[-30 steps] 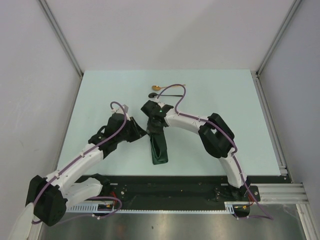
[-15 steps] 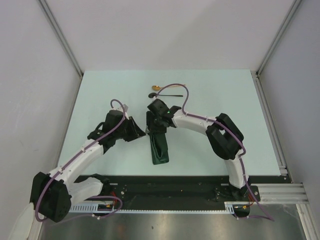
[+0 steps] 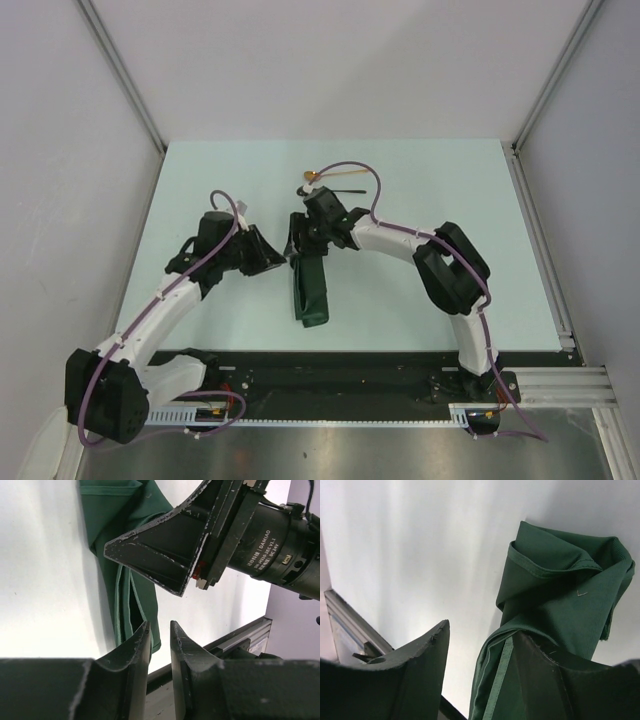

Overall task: Fold the napkin into a case and place the utensils inside
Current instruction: Fold the 2/3-rectangle-folded napkin at the center of the board, then smooth out the 2/3-rectangle-folded napkin at the center of the board.

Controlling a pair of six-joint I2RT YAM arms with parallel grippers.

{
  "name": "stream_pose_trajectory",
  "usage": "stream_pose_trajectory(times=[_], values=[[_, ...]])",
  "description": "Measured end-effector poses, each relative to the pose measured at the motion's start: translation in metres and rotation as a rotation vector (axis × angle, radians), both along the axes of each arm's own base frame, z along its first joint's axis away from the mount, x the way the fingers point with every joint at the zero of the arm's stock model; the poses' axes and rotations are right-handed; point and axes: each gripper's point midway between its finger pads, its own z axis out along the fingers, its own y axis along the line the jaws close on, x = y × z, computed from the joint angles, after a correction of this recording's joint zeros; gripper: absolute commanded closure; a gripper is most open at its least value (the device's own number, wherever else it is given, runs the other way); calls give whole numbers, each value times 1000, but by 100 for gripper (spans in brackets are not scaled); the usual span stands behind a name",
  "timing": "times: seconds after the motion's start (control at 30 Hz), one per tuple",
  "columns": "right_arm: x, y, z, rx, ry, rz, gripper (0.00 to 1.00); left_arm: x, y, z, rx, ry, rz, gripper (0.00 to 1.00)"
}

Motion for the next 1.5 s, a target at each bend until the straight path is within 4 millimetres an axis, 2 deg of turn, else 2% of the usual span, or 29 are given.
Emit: stream_pose_trajectory(times=[0.13, 0.17, 0.2, 0.33, 0.5, 0.57, 0.63, 0.7, 0.77, 0.87, 0.97, 1.07, 1.13, 1.3, 1.4, 1.5], values=[[0, 8, 10, 35, -7, 42, 43, 1, 2, 1, 9, -5, -2, 60], [0, 10, 12, 45, -10, 50, 43, 1, 3, 1, 15, 0, -6, 52], [-1, 10, 13, 49, -8, 55, 42, 2, 3, 0, 20, 3, -10, 49], [-5, 8, 30, 82, -8, 78, 41, 9, 1, -4, 39, 20, -30, 42], [-6, -16, 74, 158, -47, 61, 41, 25, -3, -7, 76, 61, -64, 35], [-2, -29, 92, 196, -66, 42, 43, 33, -4, -15, 96, 96, -73, 34], [1, -41, 99, 218, -80, 25, 44, 44, -5, -19, 120, 109, -81, 34], [1, -57, 96, 227, -79, 4, 50, 56, -7, -23, 153, 122, -94, 34], [-3, -69, 85, 231, -60, -10, 57, 69, -11, -28, 191, 138, -122, 34], [-23, -84, 48, 227, 16, -14, 67, 87, -19, -39, 267, 150, -161, 36], [-47, -89, 21, 219, 97, 4, 72, 98, -30, -53, 322, 165, -194, 37], [-64, -80, 18, 237, 119, 52, 72, 96, -31, -72, 362, 206, -209, 40], [-72, -69, 24, 261, 100, 93, 72, 93, -27, -79, 385, 230, -206, 47], [-88, -51, 30, 295, 83, 165, 75, 95, -23, -80, 397, 236, -187, 56], [-96, -40, 23, 308, 102, 200, 77, 96, -24, -82, 389, 238, -177, 62], [-106, -33, 6, 293, 140, 216, 78, 100, -25, -85, 377, 244, -166, 70]])
